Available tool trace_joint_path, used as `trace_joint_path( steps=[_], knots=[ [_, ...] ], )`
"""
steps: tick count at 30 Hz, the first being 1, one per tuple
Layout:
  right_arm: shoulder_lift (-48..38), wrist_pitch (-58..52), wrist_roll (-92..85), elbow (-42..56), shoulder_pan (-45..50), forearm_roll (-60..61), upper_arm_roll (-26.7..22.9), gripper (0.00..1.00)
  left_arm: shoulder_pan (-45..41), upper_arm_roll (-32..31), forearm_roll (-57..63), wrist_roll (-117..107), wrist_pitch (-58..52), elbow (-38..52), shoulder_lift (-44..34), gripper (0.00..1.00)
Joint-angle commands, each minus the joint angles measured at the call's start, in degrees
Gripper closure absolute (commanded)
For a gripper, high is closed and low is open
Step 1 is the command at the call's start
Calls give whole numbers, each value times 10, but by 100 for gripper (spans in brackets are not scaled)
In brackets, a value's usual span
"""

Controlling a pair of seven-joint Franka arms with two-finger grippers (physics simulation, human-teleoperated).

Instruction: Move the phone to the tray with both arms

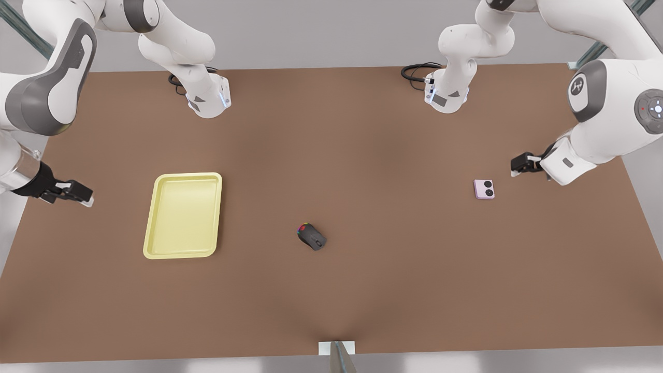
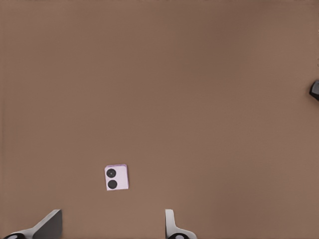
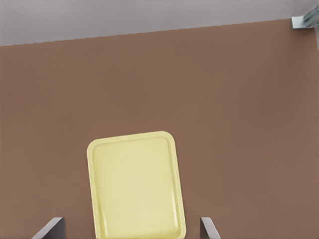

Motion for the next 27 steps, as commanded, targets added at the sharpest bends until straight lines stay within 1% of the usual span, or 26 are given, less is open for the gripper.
trace_joint_path(
  steps=[1,2,3,4,5,7,8,9,13,16,18,21,24,27],
  knots=[
    [-1,22,-6,0,1,-1,0,0,1,-1,0,33,32,-2,4,0],
    [-2,21,-7,0,-1,0,0,0,2,5,0,31,35,-7,15,0],
    [-2,21,-6,0,0,0,0,0,1,18,0,31,72,-43,21,0],
    [-2,21,-7,0,0,0,0,0,1,27,0,31,174,-155,-4,0],
    [-2,21,-6,0,1,-1,0,0,1,41,-6,34,265,-243,-29,0],
    [2,25,-5,0,-2,9,-1,0,1,67,-8,103,397,-374,-49,0],
    [2,23,-5,-2,1,10,0,0,1,70,-8,110,459,-423,-55,0],
    [2,23,-6,-3,6,2,1,0,1,71,-8,117,545,-489,-64,0],
    [3,23,-7,-2,6,1,1,0,2,116,-8,184,703,-602,-52,0],
    [2,23,-6,-2,6,2,1,0,2,125,-8,184,735,-623,-23,0],
    [2,23,-6,-2,6,1,1,0,2,125,-9,183,786,-643,2,0],
    [3,23,-6,-2,6,2,1,0,0,120,-51,173,802,-649,21,0],
    [2,23,-6,-2,6,1,1,0,0,120,-51,169,803,-651,36,0],
    [4,26,-7,-2,7,2,1,0,0,120,-51,168,823,-675,49,0]
  ],
)
